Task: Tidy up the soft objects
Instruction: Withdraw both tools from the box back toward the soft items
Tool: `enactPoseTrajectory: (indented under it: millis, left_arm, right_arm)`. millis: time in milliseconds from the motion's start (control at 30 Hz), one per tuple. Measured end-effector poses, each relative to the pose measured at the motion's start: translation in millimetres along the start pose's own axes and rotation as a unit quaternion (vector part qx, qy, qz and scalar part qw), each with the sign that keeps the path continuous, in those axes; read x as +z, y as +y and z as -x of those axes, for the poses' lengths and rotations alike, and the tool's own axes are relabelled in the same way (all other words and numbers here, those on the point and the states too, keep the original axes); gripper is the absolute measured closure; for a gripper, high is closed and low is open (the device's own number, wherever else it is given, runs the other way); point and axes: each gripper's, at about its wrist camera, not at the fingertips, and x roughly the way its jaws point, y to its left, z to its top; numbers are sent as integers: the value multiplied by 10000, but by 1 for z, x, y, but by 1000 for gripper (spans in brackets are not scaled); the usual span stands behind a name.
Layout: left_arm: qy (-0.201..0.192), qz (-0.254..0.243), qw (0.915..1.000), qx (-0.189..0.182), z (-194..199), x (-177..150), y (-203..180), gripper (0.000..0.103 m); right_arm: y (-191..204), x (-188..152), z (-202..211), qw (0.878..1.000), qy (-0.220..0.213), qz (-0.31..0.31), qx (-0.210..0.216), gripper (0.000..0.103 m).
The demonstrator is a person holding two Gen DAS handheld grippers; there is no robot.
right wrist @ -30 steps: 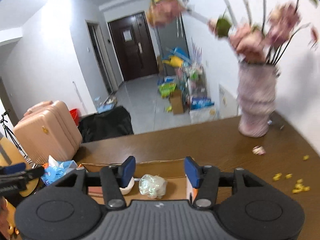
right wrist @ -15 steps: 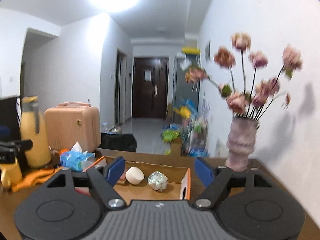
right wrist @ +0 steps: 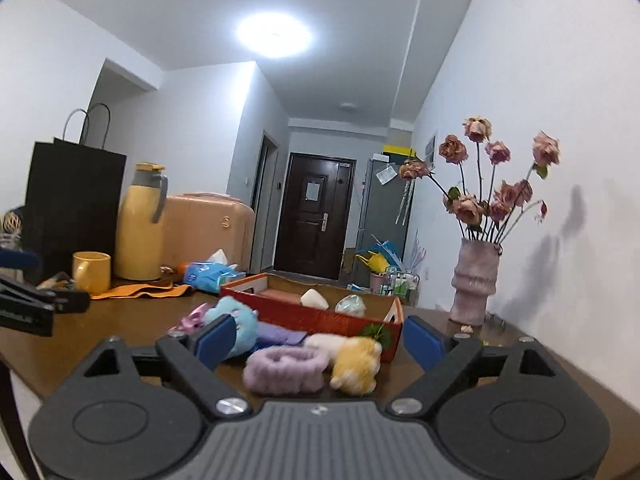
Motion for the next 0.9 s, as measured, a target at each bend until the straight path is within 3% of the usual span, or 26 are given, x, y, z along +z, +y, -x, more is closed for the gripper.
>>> enactPoseTrajectory:
  millis: [167, 433, 900]
  left_arm:
    - [-158, 84, 9998, 34, 2, 9, 0, 0]
    - [146, -12, 9998, -103, -23, 2, -10, 0]
    - [815, -53, 9963, -261, -112, 6, -21, 0]
  right_arm:
    - [9, -2, 6, 9997, 15, 211, 78, 13]
    - [5, -14, -15, 9995, 289, 143, 37, 13]
    - [-14, -22, -110, 9941, 1039, -186, 252, 19]
